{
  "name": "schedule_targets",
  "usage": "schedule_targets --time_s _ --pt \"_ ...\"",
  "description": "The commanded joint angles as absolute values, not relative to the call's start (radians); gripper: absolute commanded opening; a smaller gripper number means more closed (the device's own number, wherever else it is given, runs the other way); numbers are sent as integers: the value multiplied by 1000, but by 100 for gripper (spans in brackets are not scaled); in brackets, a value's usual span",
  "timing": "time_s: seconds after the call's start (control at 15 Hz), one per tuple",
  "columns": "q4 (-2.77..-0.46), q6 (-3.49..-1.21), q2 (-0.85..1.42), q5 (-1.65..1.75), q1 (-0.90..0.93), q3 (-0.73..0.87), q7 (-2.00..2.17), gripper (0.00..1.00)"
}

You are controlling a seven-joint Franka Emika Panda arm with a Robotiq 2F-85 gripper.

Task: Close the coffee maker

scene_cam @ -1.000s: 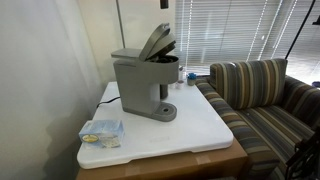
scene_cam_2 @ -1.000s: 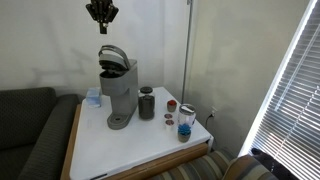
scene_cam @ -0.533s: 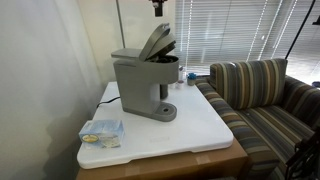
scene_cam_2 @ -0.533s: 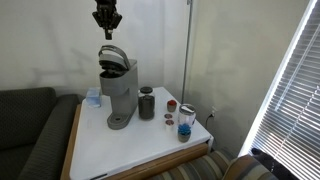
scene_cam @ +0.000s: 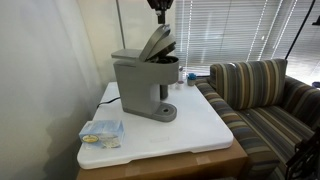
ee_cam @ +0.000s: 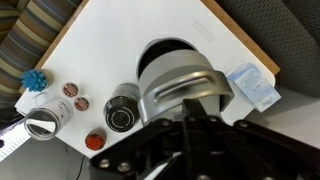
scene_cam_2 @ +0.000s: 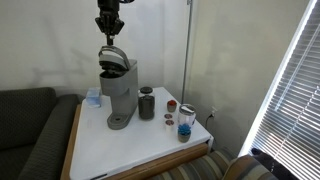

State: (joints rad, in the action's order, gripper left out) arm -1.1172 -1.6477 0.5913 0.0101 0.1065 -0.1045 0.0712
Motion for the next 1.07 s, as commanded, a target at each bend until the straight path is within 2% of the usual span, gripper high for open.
schedule_targets --time_s 0.0,1.0 --pt "-1134 -1623 588 -18 87 -111 52 0" --pt "-1102 -1485 671 -49 77 -92 -22 0"
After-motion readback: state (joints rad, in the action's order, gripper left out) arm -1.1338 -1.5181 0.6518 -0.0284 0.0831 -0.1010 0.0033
